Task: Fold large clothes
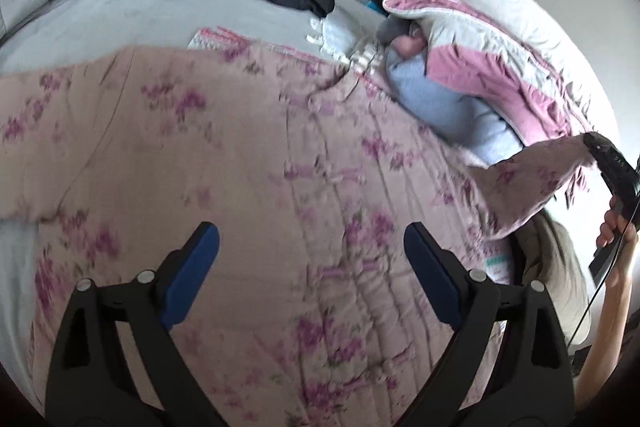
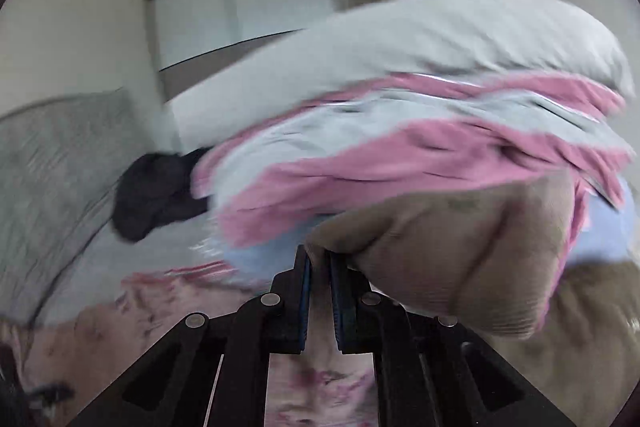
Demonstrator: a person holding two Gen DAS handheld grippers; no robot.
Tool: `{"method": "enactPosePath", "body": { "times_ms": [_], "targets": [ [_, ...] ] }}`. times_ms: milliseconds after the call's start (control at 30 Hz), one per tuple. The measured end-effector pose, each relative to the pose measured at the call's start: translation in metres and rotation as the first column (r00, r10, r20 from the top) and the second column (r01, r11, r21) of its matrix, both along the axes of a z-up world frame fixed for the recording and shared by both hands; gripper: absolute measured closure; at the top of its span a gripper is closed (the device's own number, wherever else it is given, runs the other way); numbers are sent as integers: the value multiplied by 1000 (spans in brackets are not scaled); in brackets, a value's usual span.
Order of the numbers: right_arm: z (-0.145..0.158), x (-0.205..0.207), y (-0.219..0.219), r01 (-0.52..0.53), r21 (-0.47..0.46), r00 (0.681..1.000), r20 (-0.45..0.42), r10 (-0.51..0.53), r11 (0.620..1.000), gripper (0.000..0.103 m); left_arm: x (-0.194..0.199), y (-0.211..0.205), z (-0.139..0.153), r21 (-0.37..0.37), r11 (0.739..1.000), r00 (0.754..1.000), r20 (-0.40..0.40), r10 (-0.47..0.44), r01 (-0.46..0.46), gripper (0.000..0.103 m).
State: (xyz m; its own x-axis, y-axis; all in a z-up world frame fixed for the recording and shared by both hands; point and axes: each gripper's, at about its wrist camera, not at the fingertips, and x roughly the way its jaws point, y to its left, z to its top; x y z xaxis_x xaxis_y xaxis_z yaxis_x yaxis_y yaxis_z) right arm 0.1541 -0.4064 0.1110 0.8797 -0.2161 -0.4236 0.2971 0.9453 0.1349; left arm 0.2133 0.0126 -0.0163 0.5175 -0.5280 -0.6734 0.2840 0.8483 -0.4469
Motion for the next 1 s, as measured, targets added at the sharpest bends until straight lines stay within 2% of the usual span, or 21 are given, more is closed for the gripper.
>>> {"method": "enactPosePath", "body": {
  "times_ms": [100,200,333,433,467,500,567,633,733,833,900,1000],
  "targets": [
    [-12,23,49,-127,4,992,-25,127,992,94,6,0,4,-30,1000,1000,9,-2,2,10],
    [-34,48,93,-241,11,967,-82,241,971,90,12,1,-1,-64,998,1000,-18,-13,12,10],
    [-87,82,151,-369,-6,908,-213,360,929,90,17,6,-16,-64,998,999,-31,-7,5,10],
    [-134,105,177,-442,82,841,-310,444,893,86,24,12,-26,-59,998,999,-46,6,-8,10],
    [-152,112,184,-468,137,806,-337,486,873,75,26,14,-29,-65,998,999,-51,8,-11,10],
    [-163,117,187,-481,172,783,-357,509,860,49,29,17,-32,-74,997,998,-60,12,-17,10],
    [-196,126,199,-492,253,717,-425,553,833,14,34,20,-39,-91,996,997,-82,16,-23,10],
    [-206,126,204,-496,261,699,-446,559,828,14,38,22,-44,-97,995,996,-93,17,-26,10],
    [-199,122,198,-488,263,714,-430,553,833,14,42,21,-46,-86,996,995,-99,6,-15,10],
    [-182,112,173,-458,260,755,-391,526,850,14,52,13,-44,-63,998,996,-92,-14,8,10],
    [-171,105,147,-424,253,795,-356,492,869,13,59,4,-44,-59,998,996,-80,-40,35,10],
    [-163,94,116,-366,257,840,-322,436,895,13,79,-23,-51,-66,995,992,-95,-81,75,10]
  ]
}}
